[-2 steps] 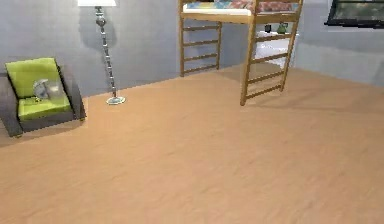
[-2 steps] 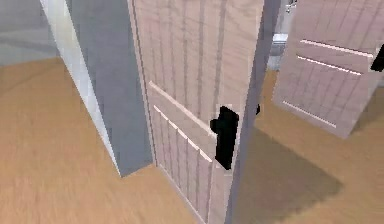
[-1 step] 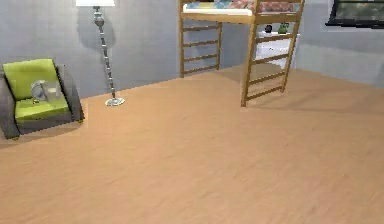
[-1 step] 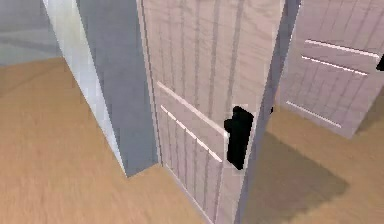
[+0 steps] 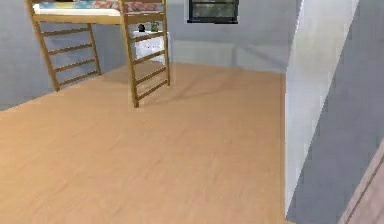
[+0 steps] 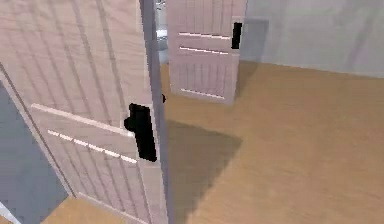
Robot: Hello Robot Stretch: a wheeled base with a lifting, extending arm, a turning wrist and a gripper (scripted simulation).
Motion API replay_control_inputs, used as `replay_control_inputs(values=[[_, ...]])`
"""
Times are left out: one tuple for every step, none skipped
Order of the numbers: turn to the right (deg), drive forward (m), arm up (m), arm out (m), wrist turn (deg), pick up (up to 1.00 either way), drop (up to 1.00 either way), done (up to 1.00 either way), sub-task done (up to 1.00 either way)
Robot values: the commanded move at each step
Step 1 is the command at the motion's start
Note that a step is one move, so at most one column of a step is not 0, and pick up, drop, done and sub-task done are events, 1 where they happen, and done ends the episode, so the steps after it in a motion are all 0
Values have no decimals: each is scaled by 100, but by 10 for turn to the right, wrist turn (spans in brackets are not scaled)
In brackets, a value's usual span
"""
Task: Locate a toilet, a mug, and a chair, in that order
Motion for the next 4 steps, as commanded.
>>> replay_control_inputs(values=[[30,0,0,0,0,0,0,0,0],[0,100,0,0,0,0,0,0,0],[0,100,0,0,0,0,0,0,0],[0,100,0,0,0,0,0,0,0]])
